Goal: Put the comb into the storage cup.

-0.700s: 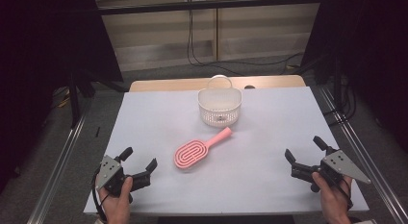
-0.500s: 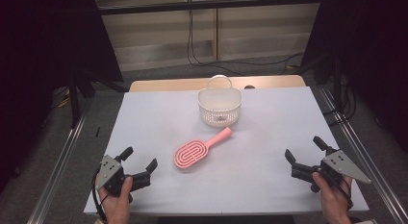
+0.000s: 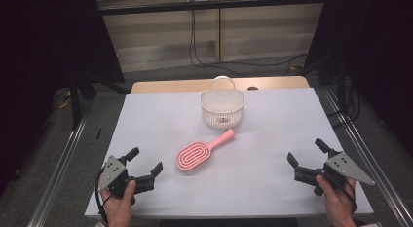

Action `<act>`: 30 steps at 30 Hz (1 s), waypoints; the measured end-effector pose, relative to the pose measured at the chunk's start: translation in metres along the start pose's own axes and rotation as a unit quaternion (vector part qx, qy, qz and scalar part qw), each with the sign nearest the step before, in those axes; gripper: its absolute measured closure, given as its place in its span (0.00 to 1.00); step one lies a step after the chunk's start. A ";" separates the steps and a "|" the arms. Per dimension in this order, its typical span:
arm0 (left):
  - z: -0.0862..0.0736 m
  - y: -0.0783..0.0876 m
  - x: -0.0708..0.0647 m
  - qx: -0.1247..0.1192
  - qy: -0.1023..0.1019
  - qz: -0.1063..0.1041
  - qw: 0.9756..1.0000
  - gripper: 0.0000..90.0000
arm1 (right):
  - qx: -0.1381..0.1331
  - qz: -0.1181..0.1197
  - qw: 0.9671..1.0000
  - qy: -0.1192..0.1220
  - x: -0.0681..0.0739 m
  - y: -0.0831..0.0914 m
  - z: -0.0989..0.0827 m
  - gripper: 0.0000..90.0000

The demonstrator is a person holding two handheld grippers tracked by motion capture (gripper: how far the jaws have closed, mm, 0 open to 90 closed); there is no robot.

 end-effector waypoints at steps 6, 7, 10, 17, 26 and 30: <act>0.002 -0.002 -0.004 0.007 -0.010 -0.022 1.000 0.03 | -0.003 0.001 1.000 0.003 0.001 -0.001 0.001 0.00; 0.004 -0.003 -0.004 0.003 -0.007 -0.021 1.000 0.03 | -0.002 0.001 1.000 0.004 0.002 -0.001 0.001 0.00; 0.006 -0.005 -0.003 0.005 -0.004 -0.024 1.000 0.04 | -0.002 0.002 1.000 0.002 0.002 -0.001 0.001 0.00; 0.012 -0.008 -0.004 0.011 -0.003 -0.038 0.999 0.05 | -0.001 0.005 1.000 0.005 0.004 -0.002 0.001 0.00; 0.013 -0.019 -0.016 0.047 -0.022 -0.082 0.995 0.04 | 0.004 0.010 1.000 0.008 0.006 -0.003 -0.001 0.00; 0.016 -0.023 -0.021 0.052 -0.019 -0.096 0.994 0.03 | 0.002 0.012 1.000 0.010 0.006 -0.003 0.000 0.00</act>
Point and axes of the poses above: each handheld gripper's, and its own axes: y roughly backward along the jaws, z roughly out of its top, x roughly to its left, the point moved 8 cm from there along -y, roughly forward along the jaws, and after that the axes turned 10 degrees about z, right-handed, at the moved point
